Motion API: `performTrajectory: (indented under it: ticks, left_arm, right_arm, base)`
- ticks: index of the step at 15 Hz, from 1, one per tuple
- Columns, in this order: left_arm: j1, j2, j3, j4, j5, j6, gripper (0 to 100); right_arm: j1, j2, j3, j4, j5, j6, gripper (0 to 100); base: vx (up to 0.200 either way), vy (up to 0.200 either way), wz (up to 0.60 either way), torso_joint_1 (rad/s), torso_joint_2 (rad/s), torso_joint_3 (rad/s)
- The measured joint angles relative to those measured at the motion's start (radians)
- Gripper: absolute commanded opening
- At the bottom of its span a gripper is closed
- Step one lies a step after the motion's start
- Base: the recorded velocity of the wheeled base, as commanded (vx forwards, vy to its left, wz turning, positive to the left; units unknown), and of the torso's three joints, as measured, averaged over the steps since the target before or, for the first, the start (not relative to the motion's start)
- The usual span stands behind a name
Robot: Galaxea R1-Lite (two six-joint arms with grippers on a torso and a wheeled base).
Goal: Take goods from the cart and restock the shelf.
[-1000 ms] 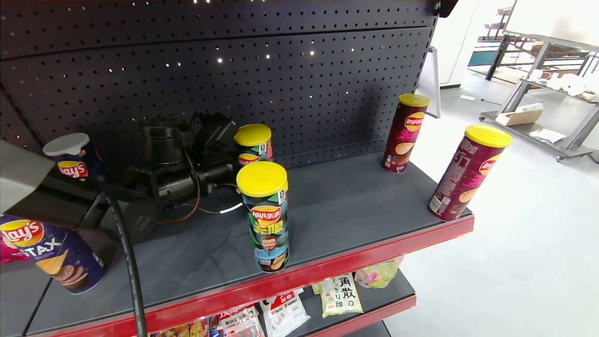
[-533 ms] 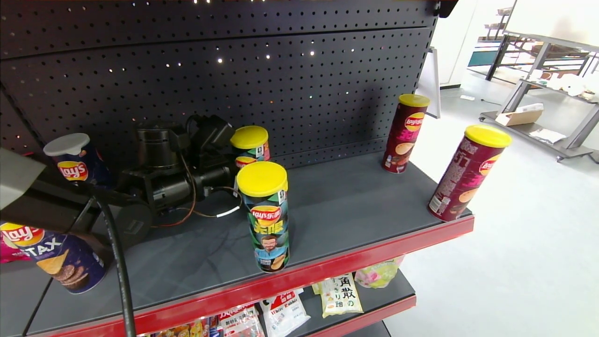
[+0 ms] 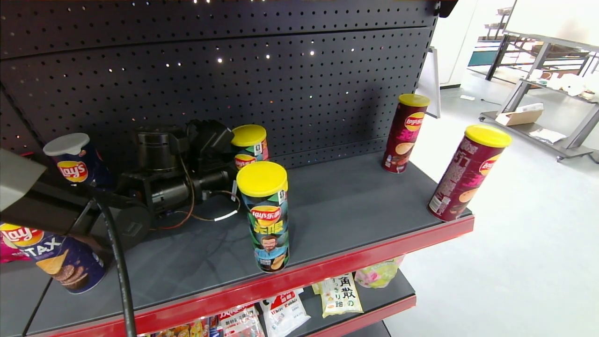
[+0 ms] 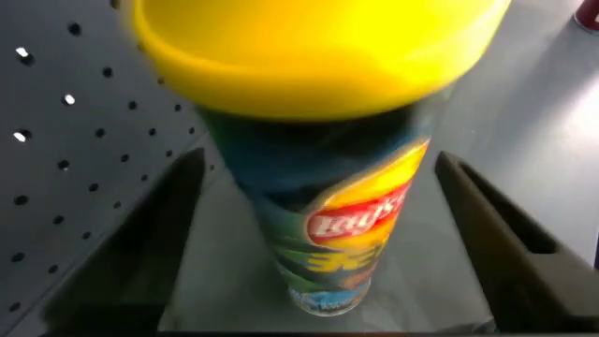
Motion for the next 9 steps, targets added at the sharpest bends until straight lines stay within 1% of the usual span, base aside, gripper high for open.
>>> performTrajectory:
  ticks: [3,4,9]
  left_arm:
    - [0.005,-0.016,0.032,-0.002,0.004,-0.008,100]
    - [0.011,-0.028,0.056,-0.002,0.005,-0.008,100]
    - [0.065,-0.114,0.169,-0.003,0.005,-0.004,100]
  right_arm:
    - [0.000,0.000,0.000,0.000,0.000,0.000,100]
    - [0.000,0.000,0.000,0.000,0.000,0.000,100]
    - [0.000,0.000,0.000,0.000,0.000,0.000,100]
  base:
    - [0.000,0.000,0.00,0.000,0.00,0.000]
    - [0.000,0.000,0.00,0.000,0.00,0.000]
    - [0.000,0.000,0.00,0.000,0.00,0.000]
